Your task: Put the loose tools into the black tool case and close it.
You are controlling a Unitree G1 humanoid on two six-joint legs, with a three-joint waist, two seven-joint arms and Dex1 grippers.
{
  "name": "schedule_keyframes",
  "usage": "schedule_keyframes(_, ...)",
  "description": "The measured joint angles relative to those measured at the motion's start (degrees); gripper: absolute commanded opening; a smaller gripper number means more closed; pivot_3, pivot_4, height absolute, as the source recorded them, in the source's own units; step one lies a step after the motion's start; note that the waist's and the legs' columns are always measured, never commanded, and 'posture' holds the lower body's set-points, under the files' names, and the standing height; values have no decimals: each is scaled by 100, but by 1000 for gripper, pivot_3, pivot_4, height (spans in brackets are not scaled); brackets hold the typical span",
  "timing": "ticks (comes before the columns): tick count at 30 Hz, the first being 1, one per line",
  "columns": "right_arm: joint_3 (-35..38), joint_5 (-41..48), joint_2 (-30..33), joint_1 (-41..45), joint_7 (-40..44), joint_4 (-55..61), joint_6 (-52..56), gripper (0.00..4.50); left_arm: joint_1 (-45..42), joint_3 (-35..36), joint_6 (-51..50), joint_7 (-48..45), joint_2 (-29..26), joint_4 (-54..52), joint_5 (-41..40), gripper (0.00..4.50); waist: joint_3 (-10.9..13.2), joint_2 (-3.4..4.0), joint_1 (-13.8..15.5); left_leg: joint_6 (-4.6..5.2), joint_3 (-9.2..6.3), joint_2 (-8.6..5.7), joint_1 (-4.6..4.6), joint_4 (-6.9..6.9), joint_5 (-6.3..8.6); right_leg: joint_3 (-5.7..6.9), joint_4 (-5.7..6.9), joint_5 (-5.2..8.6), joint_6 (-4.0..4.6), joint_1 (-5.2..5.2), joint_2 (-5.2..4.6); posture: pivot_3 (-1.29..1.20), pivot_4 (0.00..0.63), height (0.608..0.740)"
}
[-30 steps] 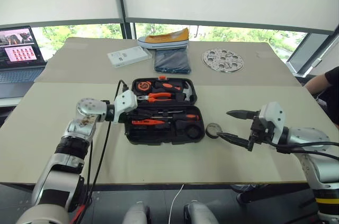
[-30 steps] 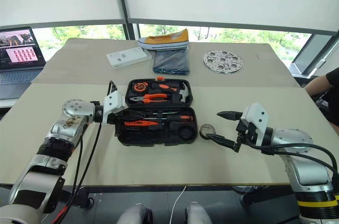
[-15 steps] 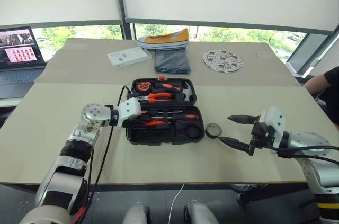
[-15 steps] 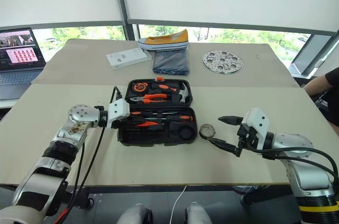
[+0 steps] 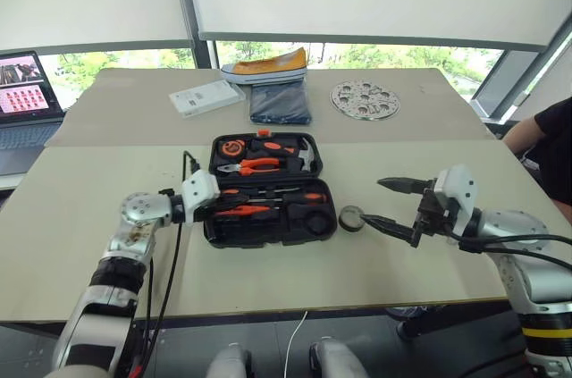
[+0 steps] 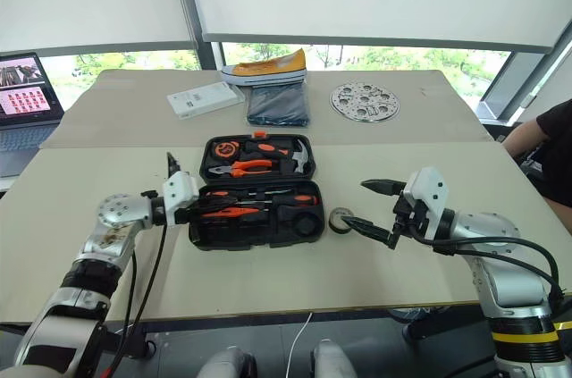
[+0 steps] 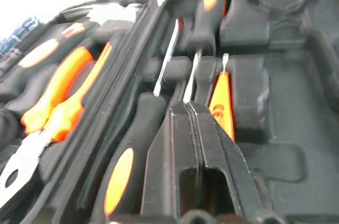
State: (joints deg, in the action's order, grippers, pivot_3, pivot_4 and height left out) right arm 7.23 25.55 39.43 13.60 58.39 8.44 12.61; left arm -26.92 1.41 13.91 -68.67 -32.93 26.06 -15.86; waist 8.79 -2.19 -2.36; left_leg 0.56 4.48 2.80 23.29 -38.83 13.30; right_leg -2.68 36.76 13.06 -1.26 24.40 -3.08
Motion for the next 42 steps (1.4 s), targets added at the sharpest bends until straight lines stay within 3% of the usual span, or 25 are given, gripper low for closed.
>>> schedule_keyframes(5,89,258,-249,-101,576,-1,-822,4500,2325,1702,-1055,618,-620,-2156,-1056,2542,1,1,-8,6,-39,8,-12,14,11,4,-4,2,-3,-6,-20,0,150,740)
schedule_keyframes(10,151,483,-327,-310,912,23,-1106,4500,4053,3149,-1582,1299,-580,-2887,-1390,4345,6,-5,135,5,-35,2,-14,-3,10,19,-12,9,-11,-15,-41,0,150,740)
schedule_keyframes(11,139,656,-415,-381,899,191,-1051,4500,4605,3698,-1672,1473,-458,-2997,-1515,4482,4,-13,133,4,-33,11,-18,0,10,18,-17,16,-10,-16,-42,0,150,740)
schedule_keyframes(16,-256,942,-630,-665,882,928,-855,4500,5655,5046,-2620,2172,-147,-2746,-2107,4482,4,-16,170,-11,-36,16,-38,9,19,28,1,62,9,-11,-43,0,150,740)
schedule_keyframes(22,-577,822,-717,-658,909,1136,-981,4500,6119,5253,-3280,2465,16,-2925,-2404,4482,1,-29,272,-51,-33,10,-44,8,42,49,-7,65,10,4,-82,0,150,740)
schedule_keyframes(27,-493,773,-717,-447,845,875,-1029,4500,5767,4738,-3693,2416,-431,-3680,-2469,4482,-8,-45,310,-53,-27,3,-35,10,43,92,-12,62,14,3,-124,0,150,740)
schedule_keyframes(32,-428,715,-735,-397,704,671,-1033,4500,4675,3809,-4521,3073,-993,-3957,-2292,4482,-14,-53,291,-35,-15,2,-17,11,33,96,-8,39,48,-10,-109,0,150,740)
schedule_keyframes(34,-430,698,-760,-408,654,651,-1038,4500,4276,3337,-4926,3414,-1166,-3968,-2087,4482,-10,-46,255,-1,-9,3,-16,14,13,94,-5,25,13,-9,-99,0,150,740)
schedule_keyframes(41,-440,620,-772,-412,514,618,-1043,4500,3363,2256,-5702,3900,-1179,-3869,-1695,4482,-10,-47,168,-8,3,5,-18,48,18,94,-9,31,18,-1,-86,0,150,740)
schedule_keyframes(42,-440,618,-772,-415,512,617,-1043,4500,3231,2193,-5789,3912,-1173,-3851,-1691,4230,-10,-47,170,-8,6,4,-20,50,18,94,-8,32,19,-1,-87,0,150,740)
